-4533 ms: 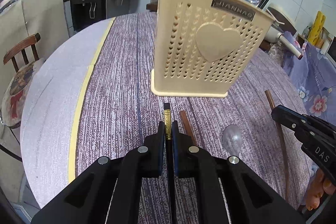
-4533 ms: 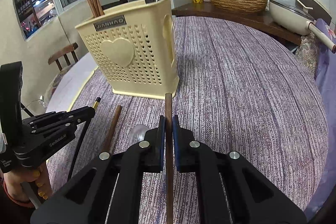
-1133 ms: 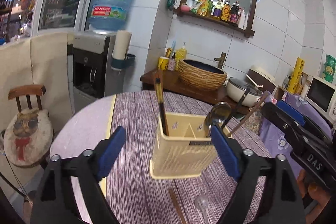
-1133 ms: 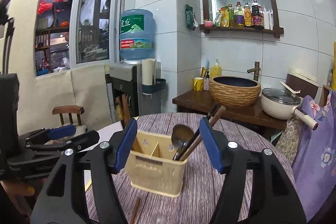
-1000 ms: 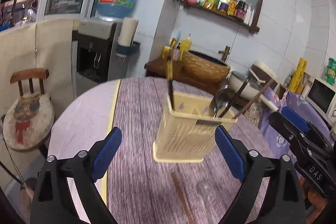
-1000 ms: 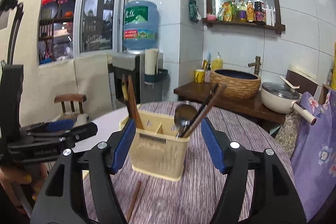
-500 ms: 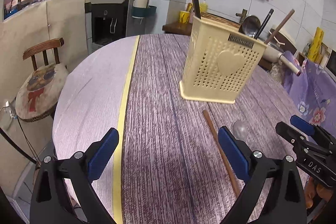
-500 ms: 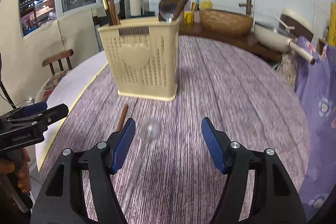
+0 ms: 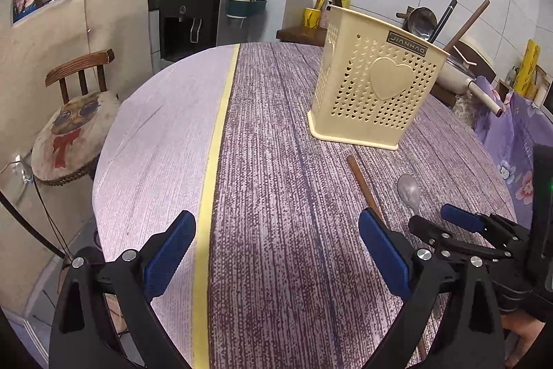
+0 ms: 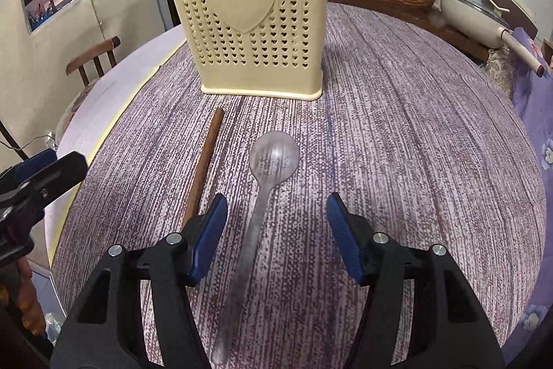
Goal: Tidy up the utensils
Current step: 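Close the right tool on the clear plastic spoon while the left tool approaches the last brown chopstick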
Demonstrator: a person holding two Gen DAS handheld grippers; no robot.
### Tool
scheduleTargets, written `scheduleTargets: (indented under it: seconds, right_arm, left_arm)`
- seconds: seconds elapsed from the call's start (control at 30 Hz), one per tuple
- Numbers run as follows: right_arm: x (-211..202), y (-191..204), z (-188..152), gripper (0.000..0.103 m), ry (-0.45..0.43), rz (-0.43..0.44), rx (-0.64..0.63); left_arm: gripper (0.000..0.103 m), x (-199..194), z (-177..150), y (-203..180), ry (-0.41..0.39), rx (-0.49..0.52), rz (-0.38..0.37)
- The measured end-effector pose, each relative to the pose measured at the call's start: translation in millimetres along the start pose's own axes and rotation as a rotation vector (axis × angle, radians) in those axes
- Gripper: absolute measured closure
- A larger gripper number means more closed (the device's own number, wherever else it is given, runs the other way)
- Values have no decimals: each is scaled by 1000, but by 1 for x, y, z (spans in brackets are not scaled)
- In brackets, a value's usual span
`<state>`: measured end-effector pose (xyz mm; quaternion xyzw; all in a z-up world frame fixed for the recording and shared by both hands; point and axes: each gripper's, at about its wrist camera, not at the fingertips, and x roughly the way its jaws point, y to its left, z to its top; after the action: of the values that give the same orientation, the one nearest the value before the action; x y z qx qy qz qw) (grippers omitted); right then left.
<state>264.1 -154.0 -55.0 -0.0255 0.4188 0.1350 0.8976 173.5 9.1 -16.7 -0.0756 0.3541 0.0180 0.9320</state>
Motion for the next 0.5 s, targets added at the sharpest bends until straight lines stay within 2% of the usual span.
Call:
scheduleTargets:
  seconds: [0.13,0.27,0.5]
  right_arm:
    - [13,7,7,49,28,-35,-11]
    - [17,3,18,55,38,-18,17]
    - [25,6,30,66,42,-37,5]
  left_arm:
    - [9,-2,0,5,-1,-14,1]
    - [9,-2,0,7,-1,-17,3]
    - [9,2,-1,3,6,-3,-2]
